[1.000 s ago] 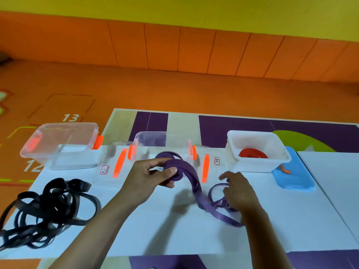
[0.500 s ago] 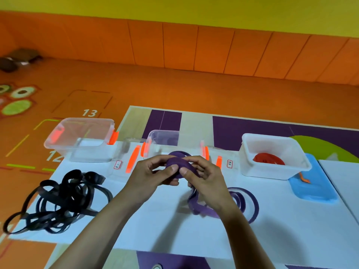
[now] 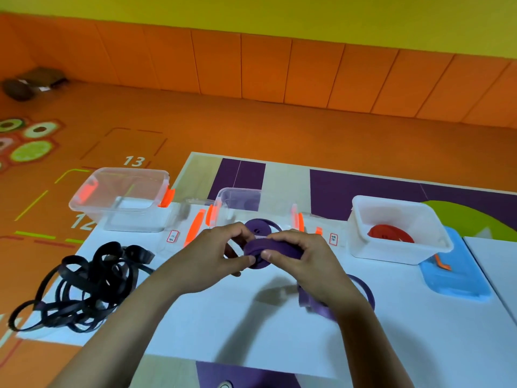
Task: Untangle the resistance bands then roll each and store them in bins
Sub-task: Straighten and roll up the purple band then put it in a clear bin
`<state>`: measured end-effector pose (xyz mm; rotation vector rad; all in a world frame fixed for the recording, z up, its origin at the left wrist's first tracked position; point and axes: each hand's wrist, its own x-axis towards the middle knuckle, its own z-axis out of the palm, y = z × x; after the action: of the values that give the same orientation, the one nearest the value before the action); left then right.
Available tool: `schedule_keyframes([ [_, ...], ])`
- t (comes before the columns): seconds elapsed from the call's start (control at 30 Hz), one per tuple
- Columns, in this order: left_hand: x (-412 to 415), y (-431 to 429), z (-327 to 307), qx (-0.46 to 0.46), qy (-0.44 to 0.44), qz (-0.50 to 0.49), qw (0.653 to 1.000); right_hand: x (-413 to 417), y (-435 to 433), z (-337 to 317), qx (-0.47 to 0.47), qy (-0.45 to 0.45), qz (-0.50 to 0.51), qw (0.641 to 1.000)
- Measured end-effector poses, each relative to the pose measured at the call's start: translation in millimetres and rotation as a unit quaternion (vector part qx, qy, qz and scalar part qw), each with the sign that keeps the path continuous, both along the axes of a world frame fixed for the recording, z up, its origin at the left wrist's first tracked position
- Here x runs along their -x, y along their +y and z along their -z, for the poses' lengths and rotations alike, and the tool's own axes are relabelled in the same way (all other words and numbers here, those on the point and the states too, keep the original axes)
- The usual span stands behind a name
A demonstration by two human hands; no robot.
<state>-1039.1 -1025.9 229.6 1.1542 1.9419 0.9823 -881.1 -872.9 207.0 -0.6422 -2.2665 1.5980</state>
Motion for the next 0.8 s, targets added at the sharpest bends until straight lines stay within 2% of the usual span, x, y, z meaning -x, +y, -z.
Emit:
schedule_keyframes([
  [0.07,2,1,-6,-0.005,-0.002,-0.001,1.0,-1,0,-4,-0.001,0.005,-0.001,1.0],
  [0.23,-2,5,-4,-0.136,-0.111,-0.058,0.983,3,1,-13,0.06,0.082,0.034,0.994],
  [0.4,-19,20,6,-0.229,-0.267,-0.163,0.922,8,-6,-3,0.129,0.13,0.108,0.977],
  [0.7,-32,20,17,-0.225,-0.334,-0.203,0.892,11,-24,0,0.127,0.137,0.082,0.979],
  [0.77,-35,19,18,-0.202,-0.34,-0.199,0.897,7,-24,2,0.126,0.128,0.081,0.98],
  [0.8,-34,18,18,-0.182,-0.32,-0.189,0.91,4,-22,1,0.124,0.119,0.078,0.982],
])
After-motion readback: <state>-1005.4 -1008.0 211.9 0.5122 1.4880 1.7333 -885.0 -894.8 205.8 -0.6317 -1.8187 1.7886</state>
